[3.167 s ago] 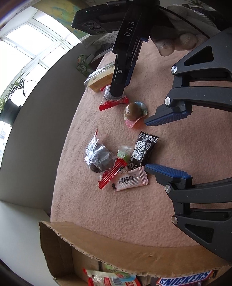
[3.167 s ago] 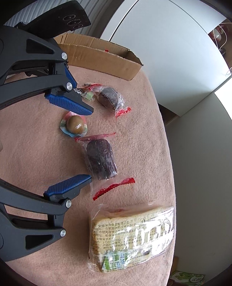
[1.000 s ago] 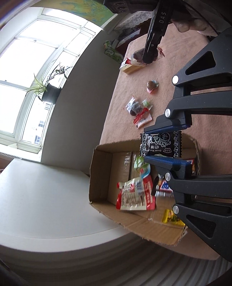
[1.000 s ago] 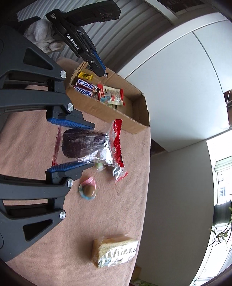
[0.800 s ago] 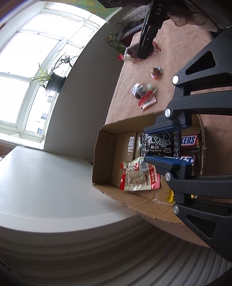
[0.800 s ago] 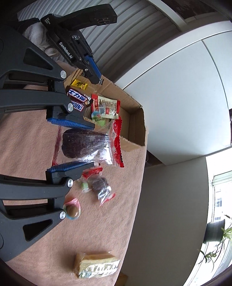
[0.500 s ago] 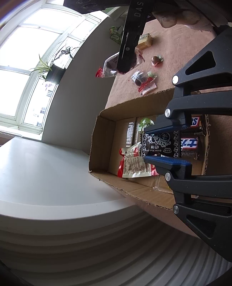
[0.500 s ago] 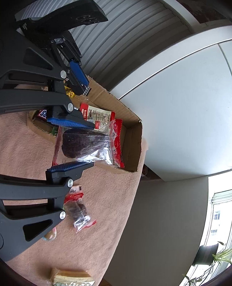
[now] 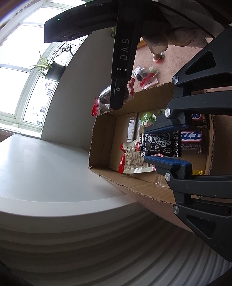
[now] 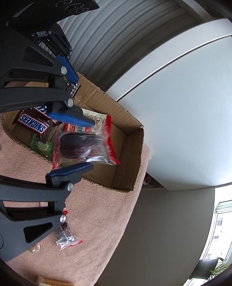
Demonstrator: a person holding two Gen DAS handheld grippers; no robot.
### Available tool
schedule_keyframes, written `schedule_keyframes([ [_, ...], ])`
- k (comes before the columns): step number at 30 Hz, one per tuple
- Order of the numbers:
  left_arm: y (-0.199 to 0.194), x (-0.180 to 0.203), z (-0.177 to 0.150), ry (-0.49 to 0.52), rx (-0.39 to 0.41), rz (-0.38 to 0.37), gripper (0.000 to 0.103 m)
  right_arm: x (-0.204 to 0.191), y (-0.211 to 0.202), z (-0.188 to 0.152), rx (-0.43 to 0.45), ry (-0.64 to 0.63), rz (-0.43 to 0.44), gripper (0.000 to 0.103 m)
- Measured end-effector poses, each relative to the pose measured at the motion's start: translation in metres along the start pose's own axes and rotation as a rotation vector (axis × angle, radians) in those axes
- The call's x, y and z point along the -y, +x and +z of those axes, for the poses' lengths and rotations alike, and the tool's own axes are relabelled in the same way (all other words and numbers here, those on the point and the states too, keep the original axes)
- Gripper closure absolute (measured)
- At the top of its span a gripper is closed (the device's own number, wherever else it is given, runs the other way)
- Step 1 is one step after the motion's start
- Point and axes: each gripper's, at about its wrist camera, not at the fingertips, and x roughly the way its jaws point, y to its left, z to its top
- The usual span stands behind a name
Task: Organize snacks
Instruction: 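Carry both snacks over the box and open both tools to release them, then move both open tools back to the table, left toward the cake bag, right toward the round candy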
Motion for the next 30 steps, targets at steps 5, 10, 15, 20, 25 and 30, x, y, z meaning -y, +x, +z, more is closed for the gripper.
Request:
schedule_keyframes([
  [5,-0.001,-0.003,0.002,-0.011,0.004,0.005,0.066,0.002,-0.01,0.002,0.024,-0.002,-0.009,0.039],
  [10,-0.003,-0.002,0.002,-0.012,0.008,0.0,0.066,0.006,-0.027,0.0,0.043,-0.01,-0.021,0.039],
  [15,-0.008,0.003,0.002,-0.01,0.015,-0.012,0.066,0.021,-0.049,-0.006,0.064,0.005,-0.041,0.039],
  [20,-0.013,0.015,0.001,0.0,0.022,-0.034,0.066,0.046,-0.076,-0.017,0.084,0.029,-0.077,0.038],
  [25,-0.017,0.034,0.002,0.023,0.03,-0.06,0.066,0.077,-0.1,-0.034,0.096,0.072,-0.12,0.038],
  [30,-0.018,0.055,0.001,0.052,0.027,-0.09,0.066,0.111,-0.113,-0.053,0.089,0.12,-0.159,0.038],
])
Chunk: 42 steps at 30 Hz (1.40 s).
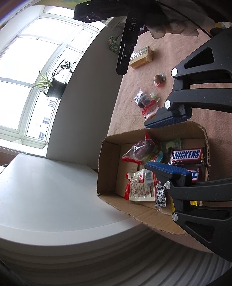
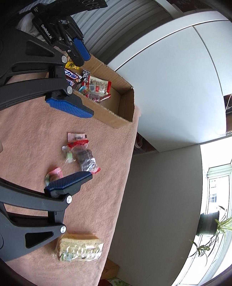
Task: Organize snacks
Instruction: 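Move both open tools back to the table, left toward the cake bag, right toward the round candy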
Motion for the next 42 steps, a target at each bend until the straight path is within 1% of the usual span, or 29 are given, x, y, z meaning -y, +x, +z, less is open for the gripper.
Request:
schedule_keyframes([
  [6,0.01,0.029,-0.001,0.045,-0.02,-0.036,0.066,0.038,0.004,-0.022,-0.037,0.047,-0.034,0.038],
  [12,0.025,0.057,-0.003,0.089,-0.053,-0.063,0.066,0.059,0.027,-0.046,-0.103,0.058,-0.043,0.038],
  [18,0.045,0.083,-0.004,0.133,-0.086,-0.077,0.066,0.062,0.046,-0.058,-0.144,0.027,-0.045,0.038],
  [24,0.066,0.099,0.0,0.146,-0.112,-0.077,0.066,0.064,0.059,-0.057,-0.162,0.005,-0.038,0.038],
  [30,0.092,0.11,0.002,0.144,-0.144,-0.071,0.066,0.059,0.067,-0.059,-0.163,-0.049,-0.052,0.038],
  [36,0.119,0.113,0.001,0.129,-0.187,-0.068,0.066,0.063,0.072,-0.06,-0.159,-0.059,-0.056,0.038],
  [39,0.129,0.114,0.002,0.119,-0.196,-0.065,0.066,0.06,0.075,-0.06,-0.157,-0.078,-0.068,0.038],
  [41,0.136,0.116,0.003,0.127,-0.201,-0.071,0.06,0.059,0.076,-0.06,-0.158,-0.091,-0.078,0.038],
  [42,0.139,0.117,0.004,0.134,-0.2,-0.071,0.05,0.059,0.078,-0.059,-0.158,-0.094,-0.087,0.038],
])
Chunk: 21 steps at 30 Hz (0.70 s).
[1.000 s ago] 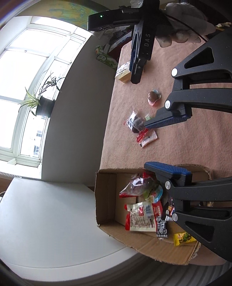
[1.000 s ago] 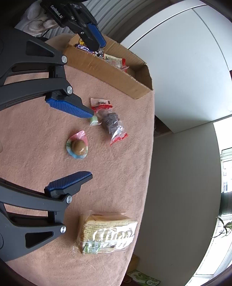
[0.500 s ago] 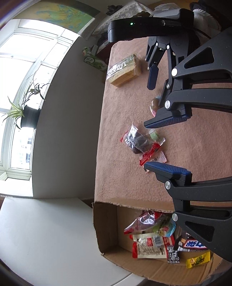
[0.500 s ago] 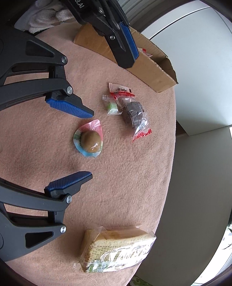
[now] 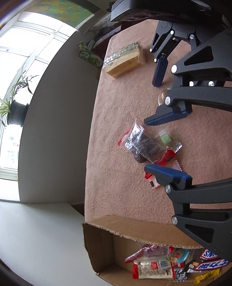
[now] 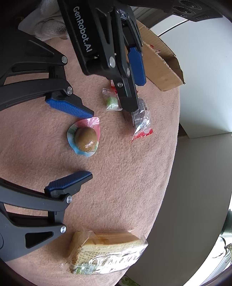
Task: Organize snacks
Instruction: 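Move both open tools back to the table, left toward the cake bag, right toward the round candy, then grasp the clear bag of dark cake with the left tool while the right tool grasps the round candy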
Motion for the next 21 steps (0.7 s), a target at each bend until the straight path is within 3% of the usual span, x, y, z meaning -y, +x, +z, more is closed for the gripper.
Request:
schedule_keyframes([
  [1,0.003,0.001,0.001,0.007,0.001,0.004,0.046,0.0,0.001,0.0,0.0,-0.002,-0.006,0.039],
  [6,0.019,0.004,0.005,0.024,-0.007,0.029,0.046,0.005,0.001,0.0,0.001,-0.007,-0.043,0.051],
  [21,0.045,-0.001,0.01,0.01,-0.031,0.036,0.044,0.015,0.001,0.0,0.011,0.011,-0.032,0.052],
])
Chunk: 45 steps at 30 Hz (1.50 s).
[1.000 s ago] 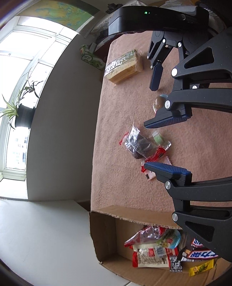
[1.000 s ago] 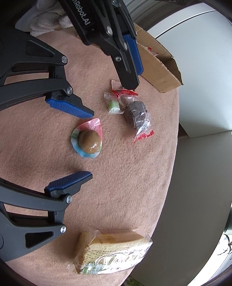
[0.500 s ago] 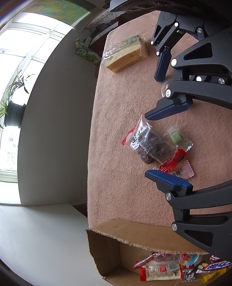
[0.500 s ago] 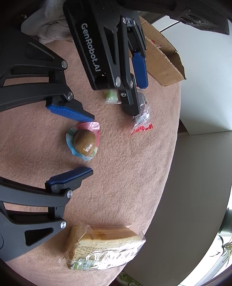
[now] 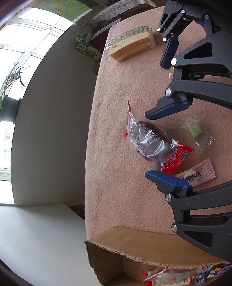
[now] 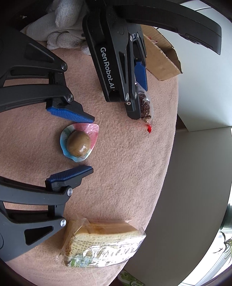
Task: Organize snacks
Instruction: 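Grasp the clear bag of dark cake with the left tool while the right tool grasps the round candy, then carry both snacks into the box and open both tools to drop them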
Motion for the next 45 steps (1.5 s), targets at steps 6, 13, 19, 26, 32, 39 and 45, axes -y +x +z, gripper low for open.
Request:
schedule_keyframes([
  [6,0.007,0.009,0.002,0.032,0.001,0.009,0.05,0.004,0.0,0.001,0.009,0.014,0.004,0.058],
  [13,0.004,0.007,0.004,0.017,0.016,0.0,0.063,0.007,-0.006,-0.002,0.014,0.034,0.009,0.061],
  [19,-0.011,0.0,0.0,-0.017,0.043,-0.02,0.065,0.011,-0.019,-0.012,0.021,0.08,0.021,0.063],
  [26,-0.047,0.002,-0.013,-0.044,0.078,-0.097,0.065,0.011,-0.051,-0.024,0.059,0.114,0.022,0.063],
  [32,-0.091,-0.012,-0.027,-0.096,0.111,-0.191,0.065,0.004,-0.083,-0.03,0.103,0.122,0.032,0.063],
  [39,-0.14,-0.036,-0.039,-0.121,0.174,-0.215,0.065,-0.025,-0.111,-0.024,0.153,0.089,0.054,0.063],
  [45,-0.164,-0.059,-0.05,-0.132,0.213,-0.142,0.065,-0.055,-0.125,-0.014,0.187,0.042,0.078,0.063],
])
